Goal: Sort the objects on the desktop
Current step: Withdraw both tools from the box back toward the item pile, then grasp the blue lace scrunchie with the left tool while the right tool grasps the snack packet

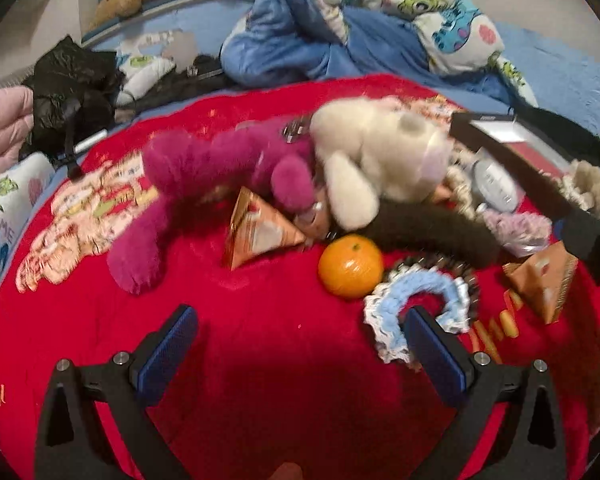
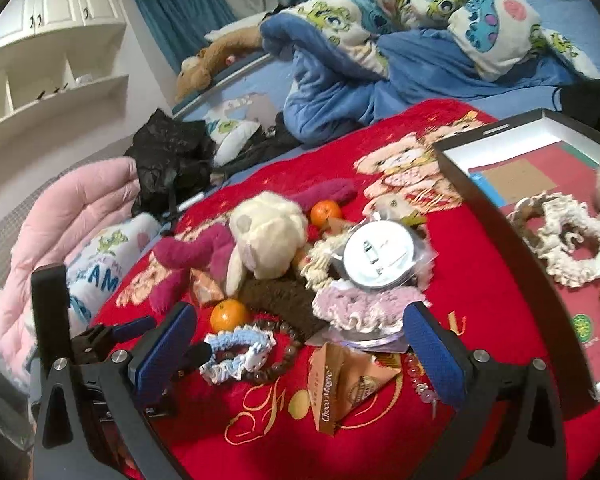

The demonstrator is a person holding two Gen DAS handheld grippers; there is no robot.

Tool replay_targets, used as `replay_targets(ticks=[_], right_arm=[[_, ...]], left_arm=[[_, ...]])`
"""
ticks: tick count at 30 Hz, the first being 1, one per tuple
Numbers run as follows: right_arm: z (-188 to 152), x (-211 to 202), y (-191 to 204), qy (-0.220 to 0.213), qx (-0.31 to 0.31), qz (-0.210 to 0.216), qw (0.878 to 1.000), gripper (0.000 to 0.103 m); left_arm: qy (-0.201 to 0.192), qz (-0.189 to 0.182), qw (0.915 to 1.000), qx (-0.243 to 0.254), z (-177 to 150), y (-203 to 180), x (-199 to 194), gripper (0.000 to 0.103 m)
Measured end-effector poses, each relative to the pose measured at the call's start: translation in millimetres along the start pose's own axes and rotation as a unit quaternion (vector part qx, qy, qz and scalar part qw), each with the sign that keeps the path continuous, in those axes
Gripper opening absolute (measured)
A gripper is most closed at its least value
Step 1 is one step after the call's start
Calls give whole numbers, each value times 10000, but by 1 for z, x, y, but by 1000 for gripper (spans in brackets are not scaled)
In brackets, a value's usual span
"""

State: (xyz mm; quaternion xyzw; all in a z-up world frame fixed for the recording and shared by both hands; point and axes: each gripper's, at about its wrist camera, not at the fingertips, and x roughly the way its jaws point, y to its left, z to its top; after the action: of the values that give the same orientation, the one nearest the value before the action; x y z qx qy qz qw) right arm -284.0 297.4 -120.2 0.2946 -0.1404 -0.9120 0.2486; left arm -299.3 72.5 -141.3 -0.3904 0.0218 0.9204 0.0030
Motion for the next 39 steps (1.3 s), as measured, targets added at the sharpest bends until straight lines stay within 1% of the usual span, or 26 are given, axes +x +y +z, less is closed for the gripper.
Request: replay_targets(ticks=[5, 9, 14, 19, 20, 22, 23, 24, 26, 31, 33, 35, 36, 38, 39], right_arm=[[-4, 8, 2, 196, -126, -64, 9997, 102], [-6, 10, -4, 289, 2, -110, 9995, 100], [-8, 9, -8, 365, 95, -211, 9991, 100], [-12, 10, -2, 476, -112, -313, 9983, 97], [-13, 12, -1, 532, -183, -377, 9977, 95], [-15, 16, -1, 643, -223, -506, 9964, 86], [-17, 17, -1, 682, -229, -538, 9960, 78], [-17, 16, -1, 685, -231, -559, 9958, 65], [-17, 12, 0, 686, -233, -624, 9954, 49], [-18, 6, 9, 669, -546, -731, 9936, 49], [-21, 11, 17, 821, -762, -736, 9910, 53], [-27, 22, 22, 1110, -947, -804, 9860, 52], [-30, 26, 24, 1176, -1035, -937, 9832, 50], [-31, 29, 28, 1181, -1136, -1109, 9802, 48], [-31, 29, 27, 1176, -1134, -1099, 9804, 48]], left_arm=[[244, -225, 9993, -184, -1, 5, 15, 103], [343, -402, 9980, -335, -3, 8, 23, 103], [309, -390, 9982, -336, -6, 6, 26, 103], [283, -382, 9983, -333, -7, 5, 27, 103], [280, -384, 9983, -333, -8, 5, 28, 103], [276, -374, 9984, -321, -8, 3, 29, 103], [274, -382, 9984, -324, -8, 3, 29, 103], [272, -396, 9983, -332, -8, 3, 29, 103], [267, -427, 9981, -354, -8, 4, 29, 103], [263, -403, 9983, -335, -7, 0, 30, 103], [263, -406, 9983, -339, -7, -1, 31, 103], [265, -404, 9983, -337, -7, -1, 30, 103], [266, -402, 9983, -337, -7, -1, 30, 103], [264, -400, 9983, -334, -6, -1, 30, 103], [263, -399, 9983, -331, -6, 0, 30, 103]])
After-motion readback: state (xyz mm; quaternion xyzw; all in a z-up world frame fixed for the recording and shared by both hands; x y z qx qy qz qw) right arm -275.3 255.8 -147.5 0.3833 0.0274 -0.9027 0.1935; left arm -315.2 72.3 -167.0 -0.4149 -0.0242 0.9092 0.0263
